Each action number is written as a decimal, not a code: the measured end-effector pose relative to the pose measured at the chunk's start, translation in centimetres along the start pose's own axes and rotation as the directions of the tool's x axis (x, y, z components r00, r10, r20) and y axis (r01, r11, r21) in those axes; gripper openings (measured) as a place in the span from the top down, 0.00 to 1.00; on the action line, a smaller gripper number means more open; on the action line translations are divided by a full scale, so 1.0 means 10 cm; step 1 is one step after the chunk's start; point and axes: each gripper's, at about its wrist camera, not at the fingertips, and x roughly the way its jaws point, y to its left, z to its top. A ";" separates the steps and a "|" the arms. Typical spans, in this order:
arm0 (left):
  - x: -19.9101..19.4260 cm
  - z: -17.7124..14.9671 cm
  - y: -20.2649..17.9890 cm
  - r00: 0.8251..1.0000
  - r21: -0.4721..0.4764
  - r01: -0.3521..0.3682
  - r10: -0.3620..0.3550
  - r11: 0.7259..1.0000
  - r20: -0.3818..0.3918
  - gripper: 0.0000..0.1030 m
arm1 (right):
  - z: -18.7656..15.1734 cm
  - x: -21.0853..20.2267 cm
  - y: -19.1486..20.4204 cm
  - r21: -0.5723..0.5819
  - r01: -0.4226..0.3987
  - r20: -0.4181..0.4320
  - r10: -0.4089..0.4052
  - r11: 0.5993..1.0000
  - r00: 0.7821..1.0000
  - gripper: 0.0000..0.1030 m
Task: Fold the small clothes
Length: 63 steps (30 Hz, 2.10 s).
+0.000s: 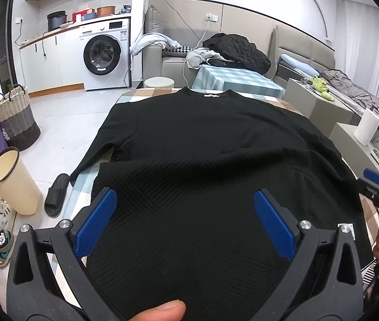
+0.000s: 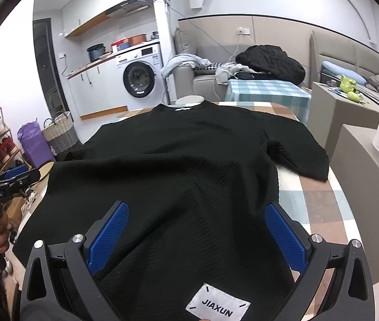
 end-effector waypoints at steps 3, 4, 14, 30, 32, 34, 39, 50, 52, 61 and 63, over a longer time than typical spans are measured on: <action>0.05 0.06 0.01 1.000 -0.001 0.001 -0.001 1.000 -0.004 0.01 | 0.02 0.03 -0.01 0.014 0.005 0.002 -0.005 1.000 1.000 0.00; 0.07 0.07 0.01 1.000 0.000 0.001 -0.001 1.000 -0.006 0.01 | 0.03 0.04 -0.02 0.022 0.010 0.003 -0.010 1.000 1.000 0.00; 0.16 0.18 0.18 1.000 -0.046 -0.019 0.018 0.999 -0.005 0.01 | 0.18 0.02 -0.22 0.151 0.052 0.012 -0.055 0.987 0.998 0.00; 0.36 0.30 0.51 0.997 -0.071 -0.080 0.078 0.994 -0.029 0.01 | 0.32 0.05 -0.76 0.422 0.090 -0.036 -0.082 0.902 0.996 0.11; 0.41 0.32 0.51 0.996 -0.067 -0.078 0.076 0.995 -0.036 0.01 | 0.31 0.08 -0.84 0.457 0.079 -0.045 -0.066 0.886 0.997 0.13; 0.46 0.35 0.51 0.996 -0.063 -0.081 0.079 0.995 -0.042 0.01 | 0.30 0.12 -0.92 0.491 0.073 -0.057 -0.051 0.868 0.997 0.16; 0.59 0.40 0.50 0.996 -0.051 -0.076 0.073 0.996 -0.057 0.01 | 0.33 0.23 -1.13 0.557 0.088 -0.079 -0.052 0.826 0.995 0.17; 0.96 0.55 0.43 0.996 -0.045 -0.043 0.040 0.998 -0.083 0.01 | 0.39 0.57 -1.72 0.717 0.155 -0.120 -0.099 0.679 0.988 0.21; 1.01 0.55 0.43 0.995 -0.043 -0.049 0.045 0.998 -0.088 0.01 | 0.41 0.62 -1.77 0.713 0.172 -0.128 -0.114 0.679 0.985 0.21; 1.17 0.52 0.45 0.993 -0.048 -0.055 0.049 0.997 -0.111 0.01 | 0.36 0.81 -2.14 0.763 0.225 -0.155 -0.166 0.606 0.974 0.24; 1.20 0.52 0.44 0.992 -0.043 -0.057 0.051 0.997 -0.115 0.01 | 0.34 0.85 -2.19 0.771 0.223 -0.155 -0.163 0.597 0.974 0.26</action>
